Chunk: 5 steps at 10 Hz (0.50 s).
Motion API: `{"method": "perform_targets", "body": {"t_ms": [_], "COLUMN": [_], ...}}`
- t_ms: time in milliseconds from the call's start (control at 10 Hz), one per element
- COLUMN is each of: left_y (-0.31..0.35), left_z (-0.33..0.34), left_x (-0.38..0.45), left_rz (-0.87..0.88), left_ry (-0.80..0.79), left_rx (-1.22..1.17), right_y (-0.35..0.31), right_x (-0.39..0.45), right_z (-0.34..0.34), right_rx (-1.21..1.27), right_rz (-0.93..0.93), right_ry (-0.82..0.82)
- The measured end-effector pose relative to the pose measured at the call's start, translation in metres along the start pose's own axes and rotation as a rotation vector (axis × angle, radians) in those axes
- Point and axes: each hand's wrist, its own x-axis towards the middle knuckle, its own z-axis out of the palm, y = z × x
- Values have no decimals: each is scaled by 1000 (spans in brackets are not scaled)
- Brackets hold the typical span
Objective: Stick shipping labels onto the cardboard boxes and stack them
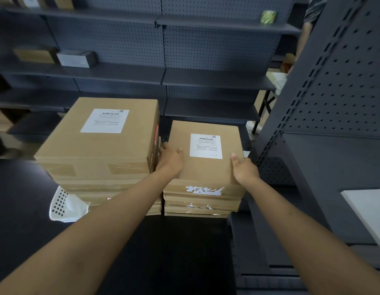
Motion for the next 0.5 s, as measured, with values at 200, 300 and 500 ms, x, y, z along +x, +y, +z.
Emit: {"method": "perform_targets", "body": {"t_ms": [200,300,500], "left_y": [0,2,1], "left_z": [-1,0,-6], "left_x": [-12,-20,-41], "left_rz": [195,342,589], "left_ry": [45,76,2], "left_rx": [162,226,216], "right_y": [1,-3,-8], "right_x": [-8,-22,-54], "right_z": [-2,-2,-3], "right_rx": [-54,-131,-284], "right_rz": [-45,-121,-307], "right_ry": [55,94,171]}}
